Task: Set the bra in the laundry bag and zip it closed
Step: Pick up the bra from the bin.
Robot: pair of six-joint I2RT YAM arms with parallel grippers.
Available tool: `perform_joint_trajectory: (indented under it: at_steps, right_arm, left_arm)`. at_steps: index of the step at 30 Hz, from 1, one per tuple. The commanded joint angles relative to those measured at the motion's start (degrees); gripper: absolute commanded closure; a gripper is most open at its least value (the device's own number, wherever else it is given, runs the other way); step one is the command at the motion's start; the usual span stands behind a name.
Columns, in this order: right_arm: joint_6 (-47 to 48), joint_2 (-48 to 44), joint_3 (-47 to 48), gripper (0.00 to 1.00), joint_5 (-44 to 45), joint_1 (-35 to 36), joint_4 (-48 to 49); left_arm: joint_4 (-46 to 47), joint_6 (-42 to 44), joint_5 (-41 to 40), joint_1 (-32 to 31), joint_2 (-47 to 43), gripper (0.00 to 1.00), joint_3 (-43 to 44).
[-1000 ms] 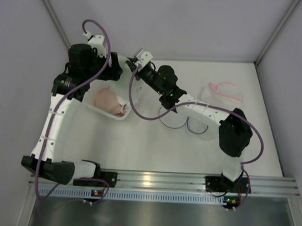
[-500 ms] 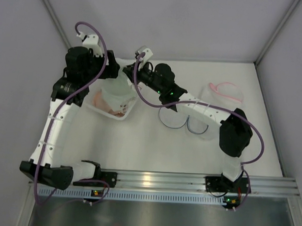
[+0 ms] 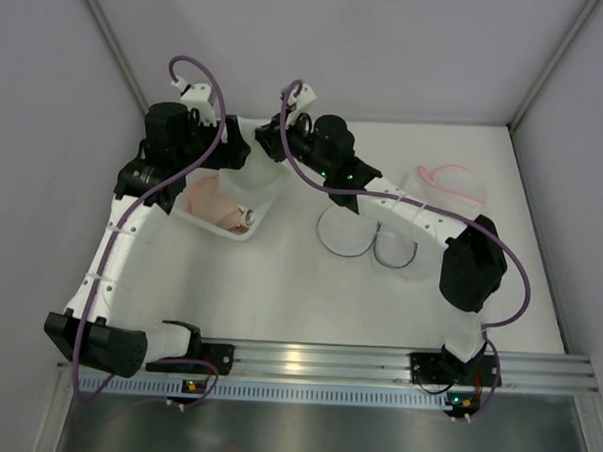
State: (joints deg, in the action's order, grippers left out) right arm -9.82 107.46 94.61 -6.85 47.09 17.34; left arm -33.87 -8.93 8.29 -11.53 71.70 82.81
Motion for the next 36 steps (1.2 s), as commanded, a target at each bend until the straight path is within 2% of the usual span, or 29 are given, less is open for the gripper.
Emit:
perform_joint_trajectory:
  at_steps: [1,4,9,10,13,17,20,21,24,28,29,31,32,34,36]
  right_arm:
    - [-2.30,-1.11,3.21,0.85,-0.53,-0.51,1.11]
    - [-2.48,-0.94,3.57,0.85,-0.53,-0.60,1.03]
    - [-1.69,-0.58,3.39,0.85,-0.36,-0.68,0.94]
    - [-1.17,-0.50,3.13,0.84,-0.27,-0.68,1.02]
    - [1.03,-0.67,1.46,0.82,-0.09,-0.86,1.90]
    - [2.62,-1.20,-0.47,0.76,-3.25,-2.52,1.90]
    - [5.77,-3.04,-3.37,0.54,-7.20,-3.23,1.03]
    - [6.74,-4.26,-3.73,0.37,-7.47,-3.23,0.33]
    - [8.68,-6.29,-5.66,0.18,-7.56,-3.93,-1.35]
    - [-1.73,-12.09,-9.52,0.15,-11.14,-7.97,0.32]
    - [-3.78,-13.14,-11.97,0.15,-17.08,-10.50,2.06]
    - [-6.95,-15.52,-14.88,0.15,-23.61,-13.06,8.74]
    - [-6.53,-16.14,-17.50,0.15,-28.43,-13.25,10.59]
    - [-4.34,-16.58,-19.28,0.16,-31.28,-12.29,14.45]
    - [-2.66,-14.40,-18.24,0.15,-33.22,-11.15,14.39]
  left_arm:
    - [4.07,0.05,2.78,0.54,0.19,0.21,-0.01]
    - [5.12,0.05,3.39,0.54,0.63,0.24,-0.54]
    - [7.24,-1.00,3.66,0.81,0.63,0.66,0.07]
    - [7.15,-1.26,3.75,0.81,0.72,0.83,0.60]
    - [6.54,-2.84,3.57,1.16,0.63,0.97,3.32]
    - [4.16,-4.25,3.49,1.60,1.16,1.00,7.63]
    - [2.58,-4.95,3.66,1.86,2.47,1.00,10.52]
    - [2.23,-5.39,4.79,1.95,2.74,1.00,11.14]
    - [0.74,-6.36,8.30,3.35,4.32,1.00,12.99]
    - [-1.55,-8.21,10.95,5.46,5.82,0.99,14.93]
    - [-2.25,-8.56,10.69,5.81,6.08,0.99,15.45]
    - [-2.43,-9.96,10.34,6.60,6.08,0.99,15.63]
    - [-2.43,-10.58,10.34,6.87,6.34,0.99,15.98]
    - [-2.34,-12.60,9.90,7.22,6.52,0.99,16.33]
    - [-2.34,-13.57,11.12,7.22,6.87,0.99,17.12]
